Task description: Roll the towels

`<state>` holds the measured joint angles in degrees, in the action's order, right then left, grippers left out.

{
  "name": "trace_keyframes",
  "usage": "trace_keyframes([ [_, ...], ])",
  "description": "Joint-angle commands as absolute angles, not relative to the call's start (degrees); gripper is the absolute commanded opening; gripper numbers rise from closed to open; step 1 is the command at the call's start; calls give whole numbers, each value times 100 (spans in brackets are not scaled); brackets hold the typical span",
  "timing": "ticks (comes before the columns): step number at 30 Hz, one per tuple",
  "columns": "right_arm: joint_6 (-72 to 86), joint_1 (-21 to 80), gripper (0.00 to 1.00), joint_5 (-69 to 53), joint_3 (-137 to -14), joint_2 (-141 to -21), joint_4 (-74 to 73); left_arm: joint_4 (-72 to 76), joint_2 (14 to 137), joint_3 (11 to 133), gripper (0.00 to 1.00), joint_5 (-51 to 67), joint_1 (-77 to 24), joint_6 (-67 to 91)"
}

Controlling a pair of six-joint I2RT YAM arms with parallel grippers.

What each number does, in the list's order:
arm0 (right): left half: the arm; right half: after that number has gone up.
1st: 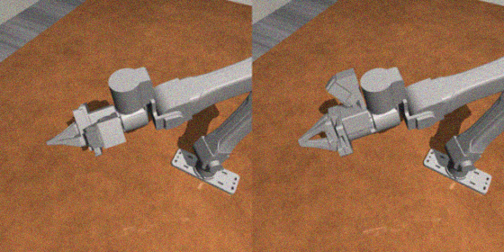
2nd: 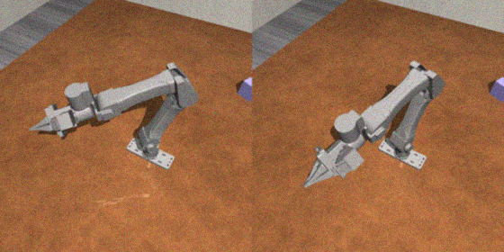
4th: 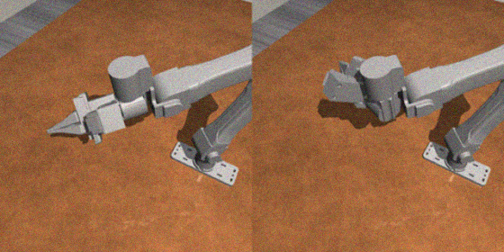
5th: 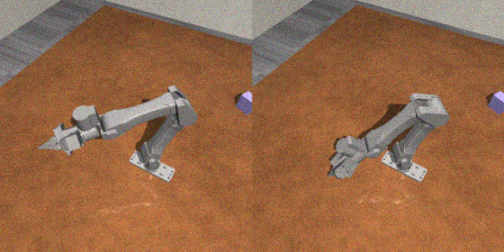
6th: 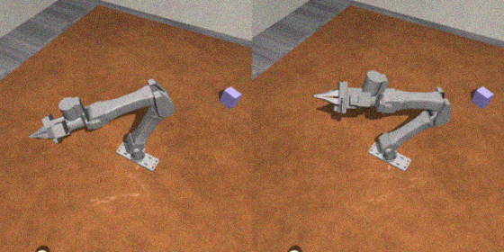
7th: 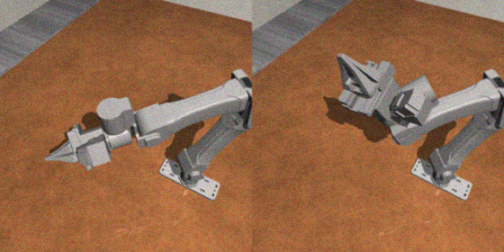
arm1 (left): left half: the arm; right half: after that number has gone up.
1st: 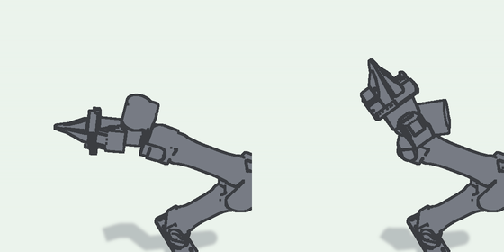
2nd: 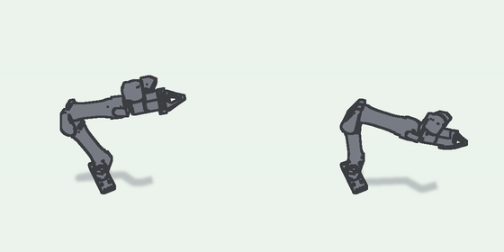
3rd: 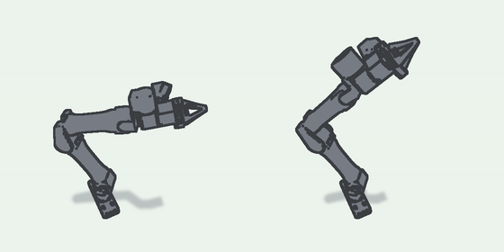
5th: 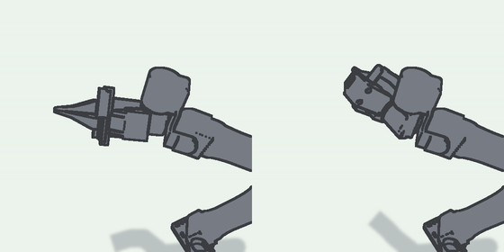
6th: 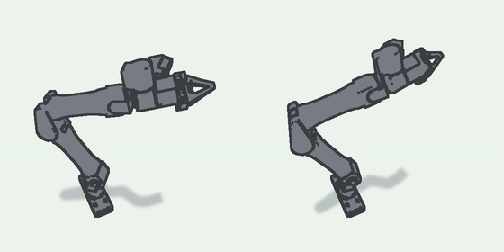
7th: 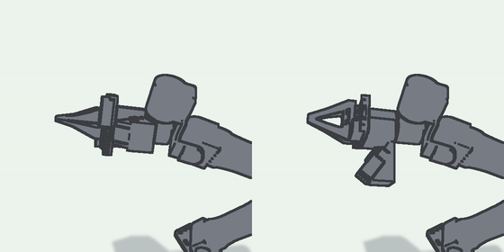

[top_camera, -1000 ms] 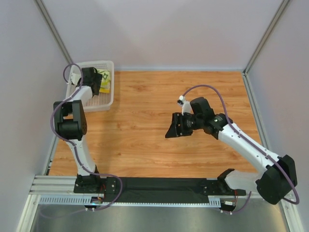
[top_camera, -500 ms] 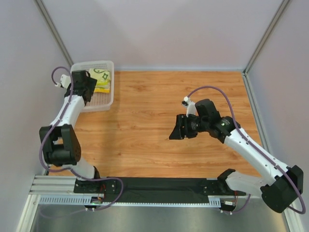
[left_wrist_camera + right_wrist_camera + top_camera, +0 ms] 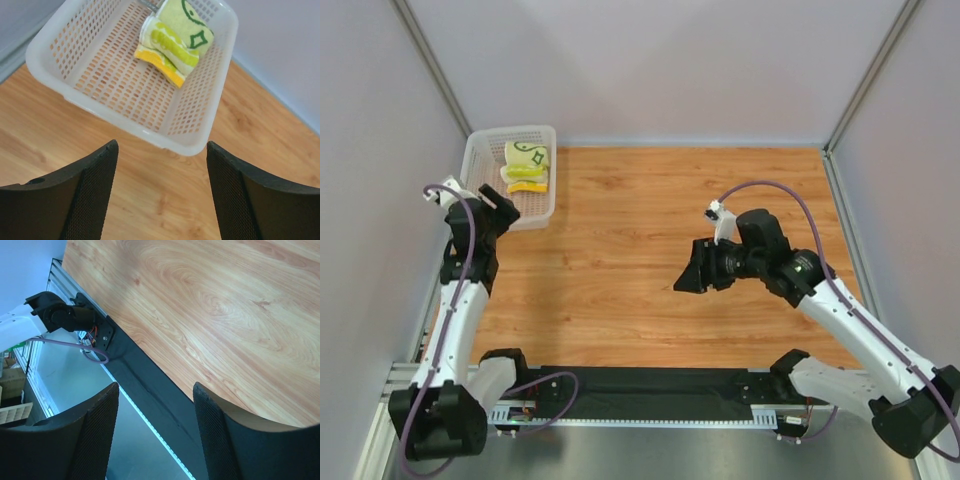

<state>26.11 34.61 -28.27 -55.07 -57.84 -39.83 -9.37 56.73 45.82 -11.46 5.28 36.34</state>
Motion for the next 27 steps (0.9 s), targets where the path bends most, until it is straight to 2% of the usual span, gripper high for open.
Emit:
trace_keyframes([
  [1,2681,3542,63,-2953,-5423,-5494,-4034,-177,5029,3781,77,-669,554,2262],
  [5,2576,3542,64,-2909,-5397,-5335,-4209,1103,3967,2551,76,-458,554,1523],
  [10,2549,3560,66,-2883,-5379,-5160,-4201,2196,3463,1276,76,-194,562,1073],
  [15,2514,3586,70,-2752,-5528,-4896,-4140,2944,3971,975,75,-35,563,1168],
  [18,2417,3673,79,-2497,-5651,-4536,-4061,3216,4481,923,74,-122,563,1274],
  [21,2277,3726,93,-2365,-5739,-4229,-3999,3995,4929,669,70,-333,554,1292],
  [27,2171,3735,97,-2347,-5792,-3702,-3850,4342,5344,615,66,-177,563,1082],
])
